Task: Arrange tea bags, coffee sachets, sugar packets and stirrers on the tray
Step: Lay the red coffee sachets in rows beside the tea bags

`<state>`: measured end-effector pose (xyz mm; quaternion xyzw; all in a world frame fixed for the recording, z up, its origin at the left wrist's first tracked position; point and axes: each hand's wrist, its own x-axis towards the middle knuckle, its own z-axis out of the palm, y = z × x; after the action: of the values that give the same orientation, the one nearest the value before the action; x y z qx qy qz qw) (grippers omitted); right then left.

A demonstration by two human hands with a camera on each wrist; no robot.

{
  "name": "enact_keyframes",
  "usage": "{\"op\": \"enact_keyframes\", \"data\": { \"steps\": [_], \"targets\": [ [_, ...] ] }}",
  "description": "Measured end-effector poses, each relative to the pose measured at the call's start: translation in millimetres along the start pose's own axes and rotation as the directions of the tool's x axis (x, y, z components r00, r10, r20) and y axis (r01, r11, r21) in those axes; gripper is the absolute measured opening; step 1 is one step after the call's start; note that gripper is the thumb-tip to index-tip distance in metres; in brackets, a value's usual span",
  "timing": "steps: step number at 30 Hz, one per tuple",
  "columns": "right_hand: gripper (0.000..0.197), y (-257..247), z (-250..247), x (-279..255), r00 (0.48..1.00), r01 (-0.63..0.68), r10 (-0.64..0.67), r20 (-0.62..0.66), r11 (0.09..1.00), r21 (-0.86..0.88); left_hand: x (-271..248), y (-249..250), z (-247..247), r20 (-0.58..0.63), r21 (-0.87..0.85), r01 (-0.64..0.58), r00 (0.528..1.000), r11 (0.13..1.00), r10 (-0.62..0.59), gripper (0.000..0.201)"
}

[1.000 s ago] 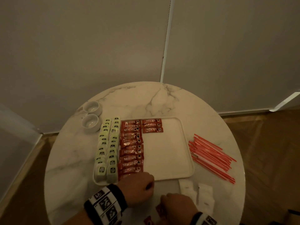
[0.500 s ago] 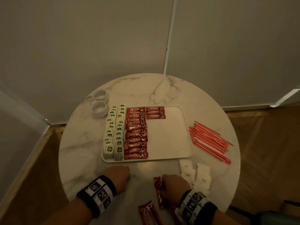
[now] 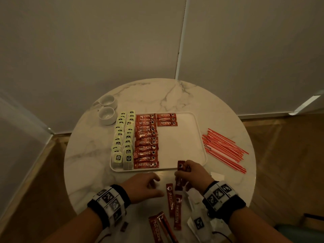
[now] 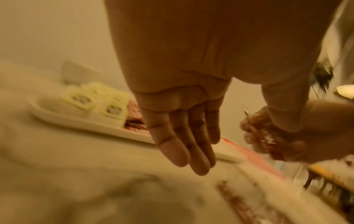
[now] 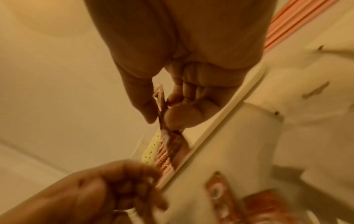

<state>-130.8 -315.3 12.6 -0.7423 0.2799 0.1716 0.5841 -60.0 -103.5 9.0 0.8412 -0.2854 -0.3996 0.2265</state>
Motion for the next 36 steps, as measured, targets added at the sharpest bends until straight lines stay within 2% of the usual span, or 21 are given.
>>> {"op": "enact_keyframes", "data": {
  "steps": [3, 6, 9, 11, 14, 20, 21, 23, 25, 26, 28, 30, 33, 36],
  "targets": [
    [0.03, -6.8, 4.9, -2.0, 0.999, 0.036, -0.037, -0.001, 0.977, 0.211, 8.8, 18.9, 4.8, -0.019, -0.231, -0.068, 0.998, 0.971, 0.066, 0.058],
    [0.024, -15.7, 9.4, -2.8, 0.994, 0.108, -0.107, -0.017, 0.966, 0.237, 15.1, 31.3, 4.6, -0.103, -0.347, -0.139, 0.989, 0.927, 0.11, 0.032],
    [0.013, -21.9, 8.1, -1.2, 0.991, 0.132, -0.13, -0.024, 0.958, 0.255, 17.8, 36.4, -3.3, -0.168, -0.413, -0.146, 0.982, 0.899, 0.082, 0.021],
    [0.01, -25.2, 5.9, 0.9, 0.991, 0.13, -0.133, -0.013, 0.937, 0.323, 18.9, 33.2, -11.4, -0.159, -0.466, -0.129, 0.985, 0.876, 0.06, 0.015],
    [0.011, -29.2, 3.1, 5.9, 0.989, 0.139, -0.146, -0.009, 0.922, 0.362, 20.0, 30.2, -22.3, -0.122, -0.545, -0.107, 0.991, 0.832, 0.048, 0.011],
    [0.018, -34.8, -8.5, 16.9, 0.975, 0.191, -0.22, 0.02, 0.886, 0.423, 23.2, 24.6, -43.7, -0.181, -0.627, -0.105, 0.983, 0.772, -0.013, 0.006],
    [0.02, -34.4, -12.1, 18.5, 0.974, 0.202, -0.227, 0.007, 0.88, 0.43, 23.6, 22.9, -44.3, -0.18, -0.604, -0.098, 0.984, 0.791, -0.015, 0.005],
    [0.023, -32.3, -21.2, 21.9, 0.974, 0.219, -0.22, -0.051, 0.871, 0.44, 24.9, 20.9, -38.2, -0.138, -0.408, -0.064, 0.99, 0.911, 0.008, 0.008],
    [0.027, -28.4, -29.7, 24.4, 0.975, 0.222, -0.197, -0.101, 0.885, 0.409, 27.3, 22.9, -22.5, -0.061, -0.047, -0.062, 0.996, 0.997, 0.059, 0.019],
    [0.03, -26.4, -32.5, 25.3, 0.976, 0.215, -0.186, -0.113, 0.898, 0.384, 28.5, 25.2, -13.1, -0.025, 0.132, -0.1, 0.994, 0.986, 0.104, 0.024],
    [0.034, -22.4, -35.3, 26.9, 0.979, 0.197, -0.163, -0.124, 0.915, 0.351, 31.1, 29.2, 7.2, 0.082, 0.361, -0.249, 0.969, 0.899, 0.235, 0.036],
    [0.036, -20.6, -36.4, 27.1, 0.98, 0.188, -0.15, -0.134, 0.92, 0.344, 35.4, 29.6, 23.6, 0.195, 0.505, -0.397, 0.918, 0.766, 0.347, 0.043],
    [0.035, -21.1, -37.6, 27.6, 0.977, 0.2, -0.158, -0.142, 0.911, 0.361, 40.1, 24.8, 33.9, 0.262, 0.632, -0.467, 0.88, 0.619, 0.396, 0.031],
    [0.032, -25.7, -37.2, 29.7, 0.975, 0.204, -0.158, -0.157, 0.915, 0.348, 41.2, 23.6, 34.2, 0.296, 0.675, -0.5, 0.857, 0.543, 0.421, 0.023]
  ]
}}
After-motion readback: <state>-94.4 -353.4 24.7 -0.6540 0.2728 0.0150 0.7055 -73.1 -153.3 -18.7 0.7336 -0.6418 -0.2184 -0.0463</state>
